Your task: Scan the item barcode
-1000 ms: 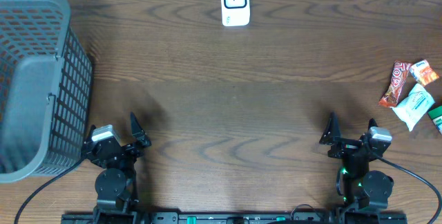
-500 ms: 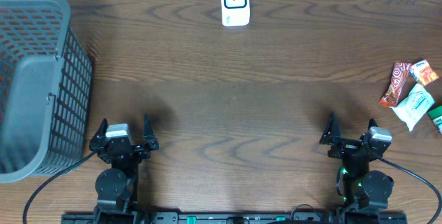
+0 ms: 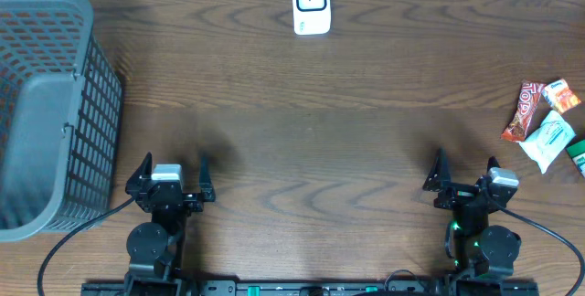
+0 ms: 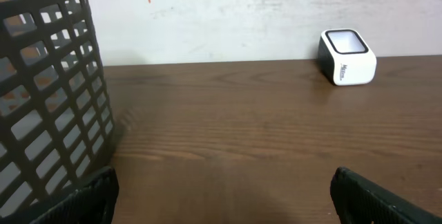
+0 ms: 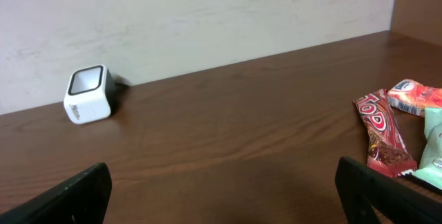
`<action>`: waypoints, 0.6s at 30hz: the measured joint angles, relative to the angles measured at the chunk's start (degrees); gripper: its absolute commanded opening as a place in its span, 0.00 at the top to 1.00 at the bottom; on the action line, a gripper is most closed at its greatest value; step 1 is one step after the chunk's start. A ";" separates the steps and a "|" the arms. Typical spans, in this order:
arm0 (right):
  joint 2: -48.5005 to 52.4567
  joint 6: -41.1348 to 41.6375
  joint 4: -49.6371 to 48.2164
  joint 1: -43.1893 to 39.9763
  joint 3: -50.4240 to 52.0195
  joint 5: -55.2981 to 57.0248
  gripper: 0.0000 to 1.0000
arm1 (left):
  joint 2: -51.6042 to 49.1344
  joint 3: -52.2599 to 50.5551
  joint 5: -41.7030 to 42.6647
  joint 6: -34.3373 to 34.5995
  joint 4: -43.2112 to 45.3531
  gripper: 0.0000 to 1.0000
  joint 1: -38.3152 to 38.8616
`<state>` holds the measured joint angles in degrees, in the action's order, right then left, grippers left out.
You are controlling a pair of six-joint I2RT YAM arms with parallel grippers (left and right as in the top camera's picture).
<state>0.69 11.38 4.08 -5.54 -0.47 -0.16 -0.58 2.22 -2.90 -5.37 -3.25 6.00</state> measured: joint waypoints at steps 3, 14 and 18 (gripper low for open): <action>0.00 0.00 0.00 0.00 0.00 0.00 0.01 | 0.00 0.00 0.07 -0.48 0.00 0.02 0.00; 0.00 0.00 0.00 0.00 0.00 0.00 0.01 | 0.00 0.00 0.22 -0.70 0.00 0.02 0.00; 0.00 0.00 -0.02 0.00 0.00 0.00 0.01 | 0.00 0.00 0.24 -0.70 0.00 0.02 0.00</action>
<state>0.69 11.38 4.05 -5.54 -0.47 -0.16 -0.58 2.22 -2.66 -6.07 -3.25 6.00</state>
